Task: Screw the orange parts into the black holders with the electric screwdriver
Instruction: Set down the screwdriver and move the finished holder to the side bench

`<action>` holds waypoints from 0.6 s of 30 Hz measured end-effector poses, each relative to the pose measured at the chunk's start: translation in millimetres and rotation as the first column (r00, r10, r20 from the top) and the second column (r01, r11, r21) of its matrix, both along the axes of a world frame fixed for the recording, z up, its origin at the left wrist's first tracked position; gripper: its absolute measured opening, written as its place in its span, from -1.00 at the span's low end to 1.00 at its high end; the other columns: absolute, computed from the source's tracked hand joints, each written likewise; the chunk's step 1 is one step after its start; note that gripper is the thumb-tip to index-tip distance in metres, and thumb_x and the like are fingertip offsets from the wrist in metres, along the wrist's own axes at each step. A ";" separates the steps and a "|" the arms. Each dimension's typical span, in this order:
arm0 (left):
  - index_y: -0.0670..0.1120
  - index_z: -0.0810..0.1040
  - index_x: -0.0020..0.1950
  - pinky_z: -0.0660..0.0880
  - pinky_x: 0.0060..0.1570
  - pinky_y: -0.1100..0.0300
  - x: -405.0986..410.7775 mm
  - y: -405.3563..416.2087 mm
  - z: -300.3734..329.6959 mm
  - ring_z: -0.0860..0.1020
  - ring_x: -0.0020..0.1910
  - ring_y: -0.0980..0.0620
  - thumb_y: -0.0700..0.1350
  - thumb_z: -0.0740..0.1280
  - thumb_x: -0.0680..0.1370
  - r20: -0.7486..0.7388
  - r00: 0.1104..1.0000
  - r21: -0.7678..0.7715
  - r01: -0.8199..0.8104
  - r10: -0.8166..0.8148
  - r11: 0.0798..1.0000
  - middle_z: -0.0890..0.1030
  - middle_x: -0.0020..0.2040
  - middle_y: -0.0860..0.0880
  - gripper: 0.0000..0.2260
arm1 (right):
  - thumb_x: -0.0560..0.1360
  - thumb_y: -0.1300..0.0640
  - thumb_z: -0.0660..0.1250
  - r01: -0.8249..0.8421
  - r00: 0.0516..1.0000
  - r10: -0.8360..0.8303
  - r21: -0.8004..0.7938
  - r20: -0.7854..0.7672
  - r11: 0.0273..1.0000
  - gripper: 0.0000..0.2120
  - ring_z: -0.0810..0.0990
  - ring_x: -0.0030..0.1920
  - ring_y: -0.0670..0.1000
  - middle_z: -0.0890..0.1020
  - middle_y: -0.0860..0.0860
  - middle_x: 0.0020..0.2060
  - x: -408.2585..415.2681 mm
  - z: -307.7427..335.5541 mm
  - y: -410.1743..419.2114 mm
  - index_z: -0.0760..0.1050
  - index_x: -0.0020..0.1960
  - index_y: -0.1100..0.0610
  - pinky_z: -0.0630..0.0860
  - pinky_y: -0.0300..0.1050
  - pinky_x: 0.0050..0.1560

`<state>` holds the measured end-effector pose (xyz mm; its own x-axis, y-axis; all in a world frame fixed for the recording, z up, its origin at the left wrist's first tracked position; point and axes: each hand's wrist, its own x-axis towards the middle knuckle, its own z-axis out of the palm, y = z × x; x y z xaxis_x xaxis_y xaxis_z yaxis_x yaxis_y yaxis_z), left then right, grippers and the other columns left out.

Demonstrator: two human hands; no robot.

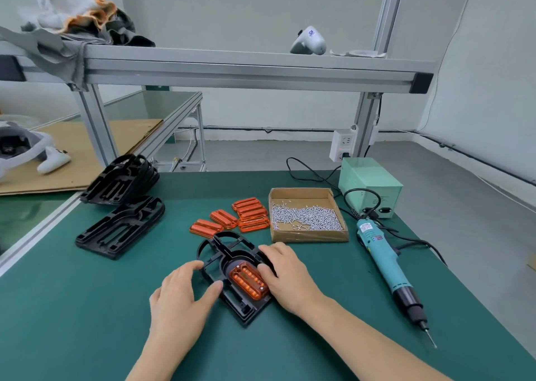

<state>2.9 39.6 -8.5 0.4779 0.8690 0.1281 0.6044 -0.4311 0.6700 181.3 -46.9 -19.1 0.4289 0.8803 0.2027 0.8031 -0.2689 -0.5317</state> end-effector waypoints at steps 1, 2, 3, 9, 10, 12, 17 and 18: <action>0.04 0.38 0.33 0.13 0.37 0.04 0.9 -3.8 -0.3 0.36 0.31 0.00 0.10 0.30 0.53 0.004 1.000 -0.018 0.009 -0.008 1.000 0.45 0.32 0.03 -0.60 | 0.65 0.11 0.10 -0.005 1.000 0.005 0.007 -0.020 1.000 -0.62 0.32 0.35 0.00 0.41 0.02 0.32 -2.7 -0.2 1.1 0.31 0.45 0.12 0.27 -0.13 0.32; 0.02 0.36 0.37 0.14 0.39 0.03 2.1 -7.1 -0.7 0.36 0.33 -0.01 0.11 0.29 0.55 0.009 1.000 -0.035 0.013 -0.013 0.999 0.42 0.37 0.03 -0.58 | 0.65 0.14 0.08 -0.010 0.999 0.011 0.010 -0.038 1.000 -0.60 0.29 0.38 0.00 0.38 0.03 0.37 -5.5 -0.2 2.4 0.27 0.48 0.13 0.23 -0.15 0.36; 0.01 0.33 0.40 0.14 0.40 0.01 3.3 -9.9 -0.8 0.34 0.35 -0.02 0.11 0.27 0.55 0.013 1.000 -0.054 0.014 -0.014 0.998 0.37 0.42 0.03 -0.55 | 0.66 0.17 0.08 -0.018 0.998 0.018 0.012 -0.055 1.000 -0.59 0.27 0.42 0.00 0.35 0.03 0.41 -8.0 0.1 3.8 0.24 0.50 0.14 0.19 -0.17 0.39; -0.06 0.13 0.54 0.08 0.47 0.02 5.3 -14.6 -2.4 0.12 0.52 0.01 0.08 0.27 0.56 0.112 0.994 -0.164 0.008 0.011 0.986 0.08 0.56 0.02 -0.39 | 0.65 0.23 0.08 -0.044 0.991 0.052 0.071 -0.127 0.997 -0.58 0.26 0.45 -0.01 0.32 0.03 0.45 -29.3 -1.1 14.9 0.23 0.50 0.17 0.18 -0.18 0.44; -0.06 0.11 0.55 0.07 0.47 0.05 4.2 -13.6 -2.5 0.08 0.53 0.04 0.06 0.27 0.57 0.142 0.990 -0.176 0.001 0.024 0.984 0.07 0.56 0.03 -0.38 | 0.65 0.23 0.08 -0.036 0.990 0.048 0.089 -0.132 0.995 -0.60 0.28 0.43 -0.01 0.35 0.03 0.43 -33.0 -1.3 16.5 0.26 0.48 0.18 0.20 -0.17 0.43; -0.06 0.07 0.55 0.03 0.47 0.12 1.9 -11.3 -2.6 0.02 0.53 0.11 0.02 0.27 0.58 0.196 0.980 -0.179 -0.011 0.047 0.984 0.05 0.57 0.04 -0.38 | 0.64 0.25 0.08 -0.035 0.989 0.054 0.137 -0.138 0.990 -0.67 0.38 0.33 0.01 0.44 0.03 0.32 -39.7 -0.8 19.7 0.34 0.38 0.20 0.31 -0.15 0.33; -0.05 -0.03 0.56 -0.09 0.47 0.20 -5.1 -6.5 -0.9 -0.08 0.53 0.16 -0.08 0.25 0.60 0.309 0.947 -0.136 -0.047 0.088 0.990 -0.04 0.57 0.06 -0.37 | 0.62 0.27 0.09 -0.061 0.987 0.093 0.235 -0.130 0.970 -0.77 0.46 0.13 0.00 0.51 0.01 0.13 -57.7 7.6 33.4 0.40 0.25 0.20 0.40 -0.15 0.16; -0.04 -0.05 0.56 -0.11 0.48 0.19 -6.3 -5.2 0.3 -0.10 0.53 0.16 -0.08 0.24 0.60 0.317 0.943 -0.122 -0.063 0.098 0.991 -0.06 0.57 0.06 -0.37 | 0.62 0.28 0.10 -0.070 0.986 0.106 0.254 -0.132 0.965 -0.77 0.47 0.12 -0.02 0.51 0.00 0.12 -61.6 10.1 36.7 0.40 0.24 0.20 0.41 -0.17 0.15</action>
<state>-3.4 34.4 -8.2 0.3547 0.9201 0.1662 0.3786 -0.3039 0.8742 119.6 -10.2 -8.9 0.3921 0.8461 0.3611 0.7285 -0.0459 -0.6835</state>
